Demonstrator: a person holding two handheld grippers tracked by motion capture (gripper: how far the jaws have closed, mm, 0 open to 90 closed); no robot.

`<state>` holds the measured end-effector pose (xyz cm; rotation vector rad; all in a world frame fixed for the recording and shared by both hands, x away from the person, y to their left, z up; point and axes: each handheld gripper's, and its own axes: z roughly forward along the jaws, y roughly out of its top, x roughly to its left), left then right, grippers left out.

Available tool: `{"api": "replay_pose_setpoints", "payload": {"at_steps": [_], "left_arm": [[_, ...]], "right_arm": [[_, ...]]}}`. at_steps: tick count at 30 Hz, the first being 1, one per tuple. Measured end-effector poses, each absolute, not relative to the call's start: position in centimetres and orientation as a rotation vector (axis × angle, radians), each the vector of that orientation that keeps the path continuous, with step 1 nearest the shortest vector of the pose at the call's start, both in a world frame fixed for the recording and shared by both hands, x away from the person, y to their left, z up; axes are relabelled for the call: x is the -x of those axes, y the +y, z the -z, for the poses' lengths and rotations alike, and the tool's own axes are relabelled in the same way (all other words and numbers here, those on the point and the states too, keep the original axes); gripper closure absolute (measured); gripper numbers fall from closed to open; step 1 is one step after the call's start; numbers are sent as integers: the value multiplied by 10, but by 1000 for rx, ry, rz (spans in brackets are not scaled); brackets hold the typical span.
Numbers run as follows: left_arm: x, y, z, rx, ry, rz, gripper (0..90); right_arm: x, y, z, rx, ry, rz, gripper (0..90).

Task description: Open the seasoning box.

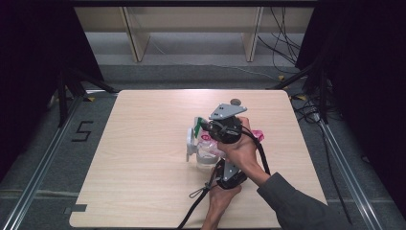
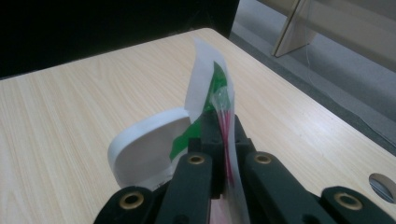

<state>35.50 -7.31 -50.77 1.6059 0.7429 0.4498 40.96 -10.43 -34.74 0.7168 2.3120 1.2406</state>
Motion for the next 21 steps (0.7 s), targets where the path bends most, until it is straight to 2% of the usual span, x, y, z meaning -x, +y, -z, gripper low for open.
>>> {"api": "replay_pose_setpoints", "payload": {"at_steps": [18, 19, 21], "left_arm": [[-354, -73, 508, -1606, 736, -454, 736], [-354, -75, 508, -1560, 755, -441, 736], [-354, -73, 508, -1607, 737, -450, 736]], "right_arm": [[-411, -103, 348, -709, 2309, -1239, 900], [-410, -103, 348, -734, 2320, -1244, 900], [-411, -103, 348, -716, 2333, -1240, 900]]}}
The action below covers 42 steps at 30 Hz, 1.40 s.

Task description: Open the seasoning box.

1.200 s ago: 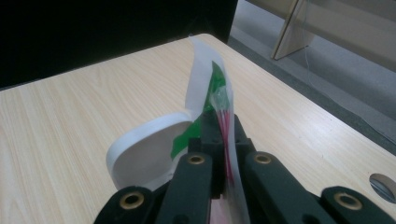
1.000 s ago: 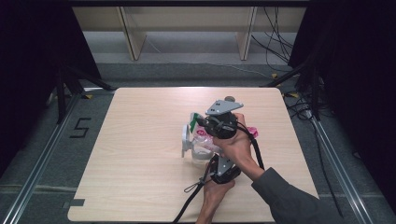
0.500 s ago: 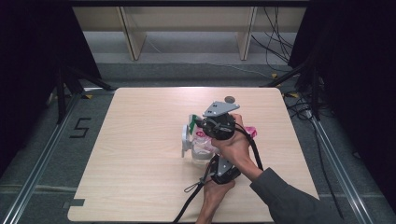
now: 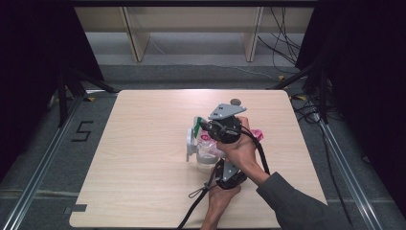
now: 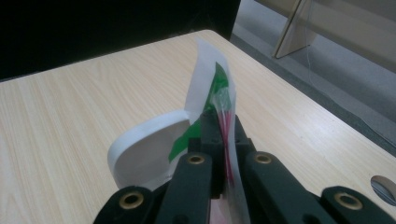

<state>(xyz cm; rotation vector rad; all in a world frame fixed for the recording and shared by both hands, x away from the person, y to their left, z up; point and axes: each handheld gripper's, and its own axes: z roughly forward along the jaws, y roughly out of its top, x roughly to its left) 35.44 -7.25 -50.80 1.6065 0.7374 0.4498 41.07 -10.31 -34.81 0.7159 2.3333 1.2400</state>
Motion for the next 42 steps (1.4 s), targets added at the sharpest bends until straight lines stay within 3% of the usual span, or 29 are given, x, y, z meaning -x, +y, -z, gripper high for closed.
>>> {"api": "replay_pose_setpoints", "payload": {"at_steps": [2, 3, 4, 16, 17, 18, 42], "left_arm": [[-354, -75, 508, -1557, 754, -440, 736], [-355, -68, 507, -1652, 724, -485, 736], [-354, -75, 508, -1562, 753, -441, 736], [-353, -76, 508, -1552, 750, -426, 737], [-353, -76, 508, -1556, 747, -429, 737], [-355, -68, 507, -1690, 705, -493, 736], [-354, -70, 507, -1670, 706, -514, 737]], "right_arm": [[-409, -102, 348, -744, 2326, -1236, 900], [-409, -102, 347, -742, 2333, -1233, 900], [-411, -103, 347, -718, 2310, -1244, 900], [-410, -101, 350, -710, 2323, -1203, 900], [-410, -101, 350, -708, 2320, -1200, 900], [-410, -101, 350, -714, 2323, -1201, 900], [-409, -97, 352, -669, 2320, -1175, 900]]}}
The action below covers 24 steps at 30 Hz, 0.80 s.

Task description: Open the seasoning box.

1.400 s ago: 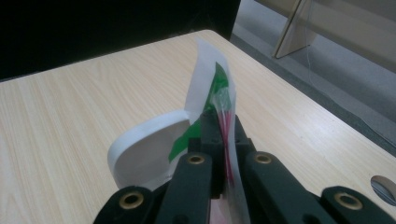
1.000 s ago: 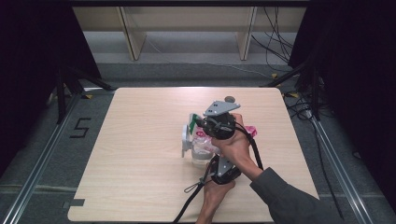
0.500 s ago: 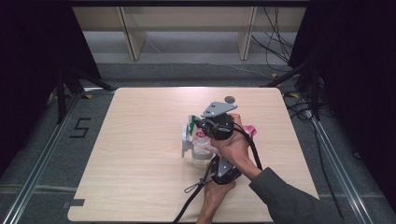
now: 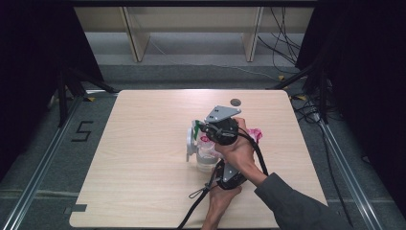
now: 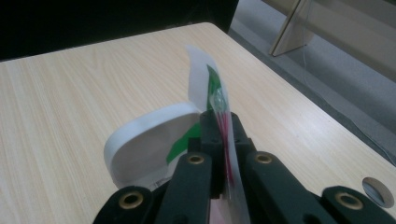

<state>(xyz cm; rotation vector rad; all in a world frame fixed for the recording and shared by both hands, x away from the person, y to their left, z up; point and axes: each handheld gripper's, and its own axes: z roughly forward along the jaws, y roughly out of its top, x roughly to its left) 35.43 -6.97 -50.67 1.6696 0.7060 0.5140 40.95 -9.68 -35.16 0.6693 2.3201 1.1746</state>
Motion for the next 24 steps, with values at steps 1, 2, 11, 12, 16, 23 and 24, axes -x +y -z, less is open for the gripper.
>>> {"api": "replay_pose_setpoints", "payload": {"at_steps": [1, 2, 11, 12, 16, 23, 24], "left_arm": [[-354, -68, 506, -1675, 703, -515, 737], [-355, -68, 506, -1676, 703, -514, 738], [-355, -69, 506, -1683, 701, -517, 738], [-355, -69, 506, -1682, 702, -516, 738], [-354, -69, 506, -1677, 705, -511, 738], [-353, -68, 505, -1670, 700, -493, 738], [-353, -69, 505, -1667, 699, -493, 738]], "right_arm": [[-409, -97, 350, -700, 2333, -1191, 900], [-409, -98, 350, -695, 2325, -1206, 900], [-409, -99, 351, -692, 2324, -1206, 900], [-409, -100, 350, -701, 2321, -1213, 900], [-410, -99, 350, -703, 2331, -1203, 900], [-411, -98, 350, -710, 2325, -1212, 900], [-411, -98, 350, -710, 2324, -1205, 900]]}}
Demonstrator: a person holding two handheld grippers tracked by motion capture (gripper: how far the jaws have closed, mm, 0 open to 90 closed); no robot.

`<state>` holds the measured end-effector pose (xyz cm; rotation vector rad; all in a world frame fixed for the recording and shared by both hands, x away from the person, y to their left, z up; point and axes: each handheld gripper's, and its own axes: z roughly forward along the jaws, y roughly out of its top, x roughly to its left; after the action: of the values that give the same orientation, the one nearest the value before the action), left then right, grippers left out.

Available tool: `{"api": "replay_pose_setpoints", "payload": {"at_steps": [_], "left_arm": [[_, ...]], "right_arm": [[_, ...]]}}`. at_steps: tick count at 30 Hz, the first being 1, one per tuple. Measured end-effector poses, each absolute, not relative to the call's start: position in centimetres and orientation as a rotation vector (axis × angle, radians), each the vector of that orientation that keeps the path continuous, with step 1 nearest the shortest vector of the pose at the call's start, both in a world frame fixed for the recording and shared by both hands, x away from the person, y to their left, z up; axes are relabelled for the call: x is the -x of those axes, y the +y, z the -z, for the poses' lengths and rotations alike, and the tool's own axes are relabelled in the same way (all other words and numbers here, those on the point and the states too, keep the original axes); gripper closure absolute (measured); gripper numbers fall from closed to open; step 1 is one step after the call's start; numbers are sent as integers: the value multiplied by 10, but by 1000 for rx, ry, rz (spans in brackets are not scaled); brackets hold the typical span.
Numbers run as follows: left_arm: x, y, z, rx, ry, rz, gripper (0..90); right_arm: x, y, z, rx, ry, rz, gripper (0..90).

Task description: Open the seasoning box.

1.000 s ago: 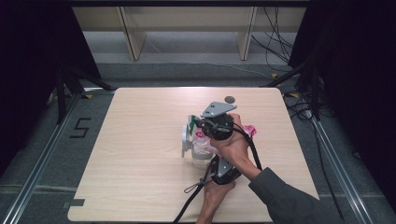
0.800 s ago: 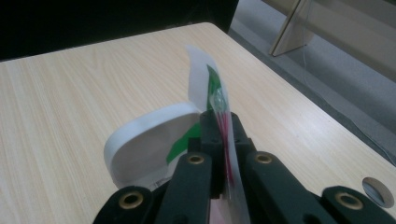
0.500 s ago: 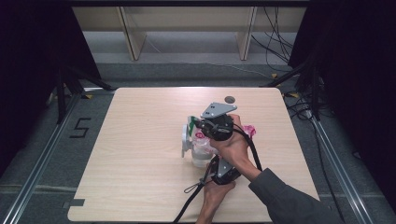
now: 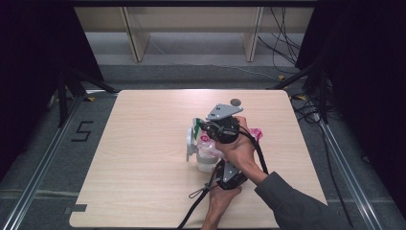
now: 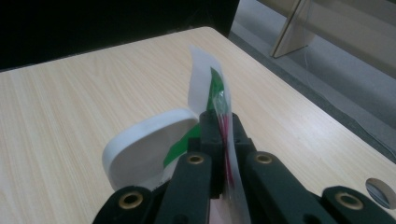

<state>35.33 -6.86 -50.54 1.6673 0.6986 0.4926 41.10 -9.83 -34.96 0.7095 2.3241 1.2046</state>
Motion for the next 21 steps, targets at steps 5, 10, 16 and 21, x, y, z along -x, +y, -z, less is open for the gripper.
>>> {"api": "replay_pose_setpoints", "payload": {"at_steps": [5, 10, 16, 21], "left_arm": [[-354, -67, 505, -1670, 696, -499, 738], [-356, -66, 507, -1679, 683, -485, 740], [-354, -71, 508, -1651, 696, -424, 740], [-354, -71, 508, -1648, 692, -423, 739]], "right_arm": [[-412, -98, 347, -692, 2338, -1209, 900], [-411, -98, 347, -699, 2315, -1205, 900], [-411, -92, 350, -678, 2315, -1177, 900], [-413, -93, 349, -666, 2317, -1177, 900]]}}
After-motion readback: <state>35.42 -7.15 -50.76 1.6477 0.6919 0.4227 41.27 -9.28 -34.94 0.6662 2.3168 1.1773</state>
